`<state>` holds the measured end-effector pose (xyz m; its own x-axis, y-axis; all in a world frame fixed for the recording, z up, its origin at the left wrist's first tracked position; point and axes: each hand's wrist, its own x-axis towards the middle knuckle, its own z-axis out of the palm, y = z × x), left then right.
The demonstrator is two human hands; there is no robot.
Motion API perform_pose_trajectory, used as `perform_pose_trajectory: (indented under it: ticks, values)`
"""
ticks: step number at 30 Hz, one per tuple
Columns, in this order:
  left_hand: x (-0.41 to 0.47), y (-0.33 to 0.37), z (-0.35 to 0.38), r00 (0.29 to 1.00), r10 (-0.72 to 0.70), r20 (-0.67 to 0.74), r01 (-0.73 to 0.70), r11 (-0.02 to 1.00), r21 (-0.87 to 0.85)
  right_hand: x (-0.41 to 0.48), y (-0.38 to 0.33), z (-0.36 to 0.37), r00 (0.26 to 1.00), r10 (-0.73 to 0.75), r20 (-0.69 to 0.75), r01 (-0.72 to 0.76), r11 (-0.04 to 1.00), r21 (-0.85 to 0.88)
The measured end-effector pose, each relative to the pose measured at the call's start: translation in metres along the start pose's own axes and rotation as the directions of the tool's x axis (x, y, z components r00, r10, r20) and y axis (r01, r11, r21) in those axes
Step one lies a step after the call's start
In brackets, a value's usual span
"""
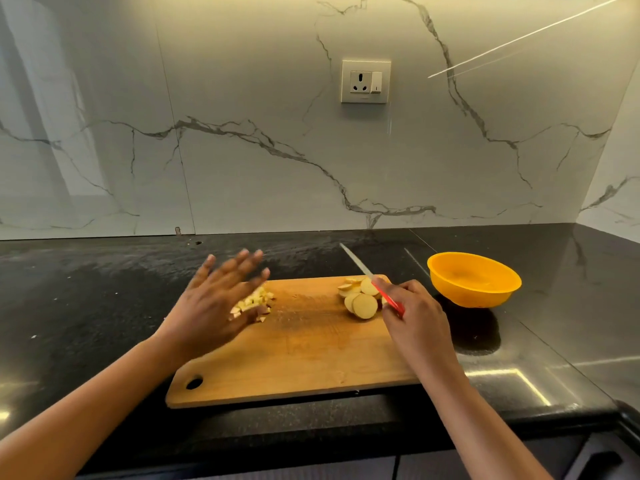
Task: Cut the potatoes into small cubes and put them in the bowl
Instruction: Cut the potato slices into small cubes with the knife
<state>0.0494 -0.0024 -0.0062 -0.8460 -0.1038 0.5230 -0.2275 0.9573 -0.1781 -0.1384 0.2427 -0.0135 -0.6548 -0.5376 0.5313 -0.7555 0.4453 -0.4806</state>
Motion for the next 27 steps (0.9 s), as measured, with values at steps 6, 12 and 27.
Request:
perform_pose_trajectory:
  ticks: [6, 12, 27]
  values:
    - [0.069, 0.042, 0.0, 0.994, -0.068, 0.091, 0.092, 0.95, -0.299, 0.036, 0.002, 0.005, 0.991, 0.057, -0.121, -0.045, 0.994, 0.103]
    - [0.137, 0.083, 0.031, 0.863, -0.181, 0.473, 0.432, 0.748, -0.503, 0.037, 0.016, 0.01, 0.993, 0.047, -0.104, -0.047, 0.999, -0.003]
    - [0.111, 0.054, 0.022, 0.871, -0.306, 0.383, 0.491, 0.546, -0.679, 0.035, 0.017, 0.011, 0.995, 0.003, -0.104, -0.002, 1.0, 0.007]
